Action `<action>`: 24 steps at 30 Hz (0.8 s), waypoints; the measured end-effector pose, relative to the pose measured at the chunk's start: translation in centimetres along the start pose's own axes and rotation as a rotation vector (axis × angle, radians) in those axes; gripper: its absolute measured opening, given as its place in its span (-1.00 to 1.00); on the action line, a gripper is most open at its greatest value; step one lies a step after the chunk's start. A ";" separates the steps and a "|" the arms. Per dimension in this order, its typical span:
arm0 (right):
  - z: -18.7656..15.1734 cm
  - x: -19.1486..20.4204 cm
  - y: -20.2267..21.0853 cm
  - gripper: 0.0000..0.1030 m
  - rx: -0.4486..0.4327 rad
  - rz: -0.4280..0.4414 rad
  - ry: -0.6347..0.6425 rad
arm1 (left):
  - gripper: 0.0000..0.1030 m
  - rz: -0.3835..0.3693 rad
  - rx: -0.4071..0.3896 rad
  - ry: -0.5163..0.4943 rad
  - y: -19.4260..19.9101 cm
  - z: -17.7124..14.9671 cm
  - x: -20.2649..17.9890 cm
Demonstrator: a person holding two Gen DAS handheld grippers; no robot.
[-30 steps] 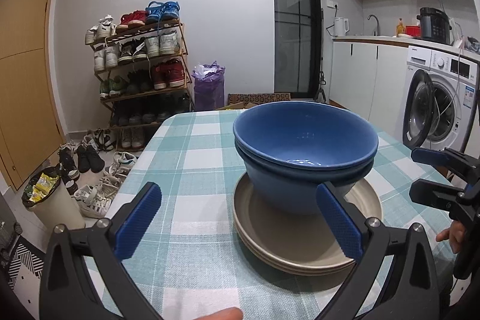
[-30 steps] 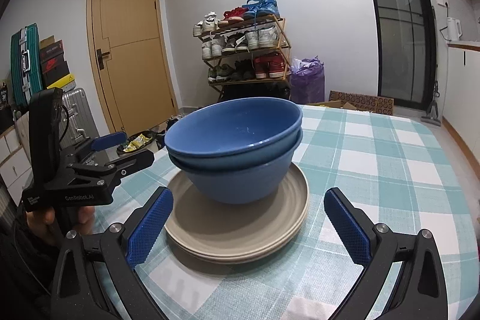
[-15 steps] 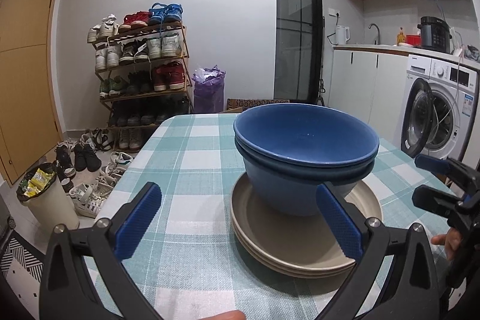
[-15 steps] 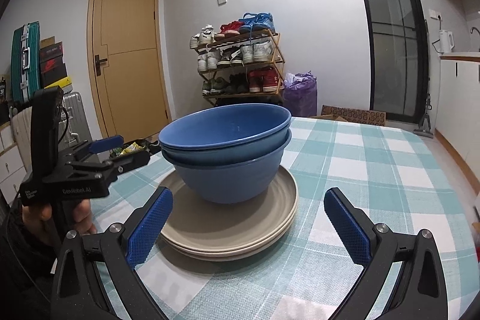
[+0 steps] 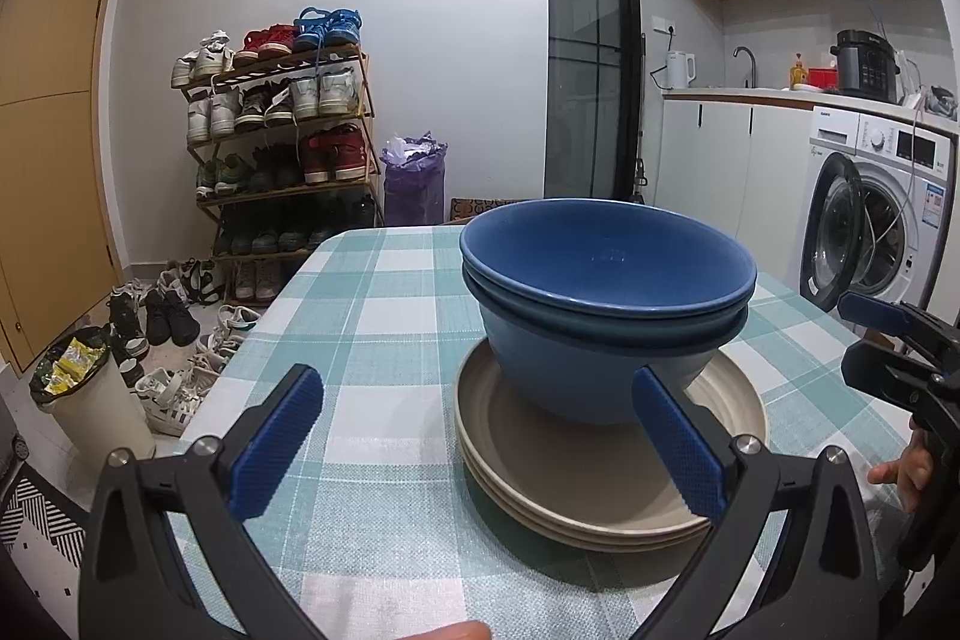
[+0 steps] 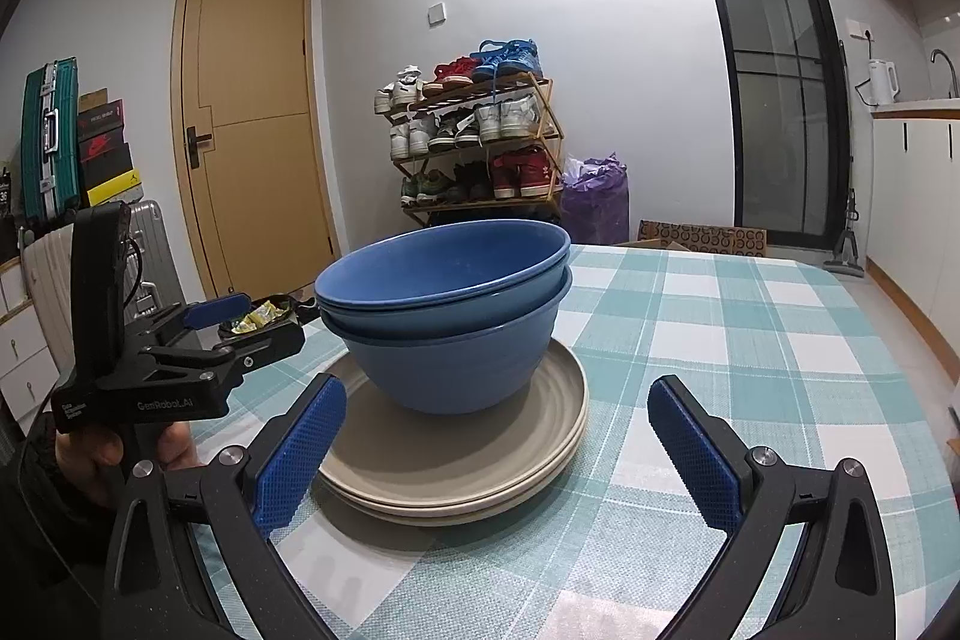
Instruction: Organize plates and bowls
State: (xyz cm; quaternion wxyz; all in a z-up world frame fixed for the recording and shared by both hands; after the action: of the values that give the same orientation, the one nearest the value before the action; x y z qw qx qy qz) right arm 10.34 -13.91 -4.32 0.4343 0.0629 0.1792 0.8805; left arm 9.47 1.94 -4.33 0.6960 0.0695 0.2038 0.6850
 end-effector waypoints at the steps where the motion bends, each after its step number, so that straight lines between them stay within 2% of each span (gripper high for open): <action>1: 0.0 0.0 0.0 0.99 0.000 -0.001 0.002 | 1.00 0.003 -0.002 0.003 0.0 0.0 0.1; 24: 0.2 0.9 0.3 0.99 -0.016 -0.013 0.043 | 1.00 0.004 -0.014 0.023 0.4 0.4 0.3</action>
State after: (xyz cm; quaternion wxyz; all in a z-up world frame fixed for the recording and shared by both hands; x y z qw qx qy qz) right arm 9.60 -13.35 -4.10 0.4365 0.0396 0.1818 0.8803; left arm 9.24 2.31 -3.90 0.6928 0.0568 0.2069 0.6885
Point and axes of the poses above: each gripper's, at about its wrist camera, not at the fingertips, and y roughly against the way its jaws point, x to its left, z to its top, the point moved 8 cm from there along -y, roughly the way its jaws point, and after that the axes turned 9 degrees about y, right-handed, at the moved point
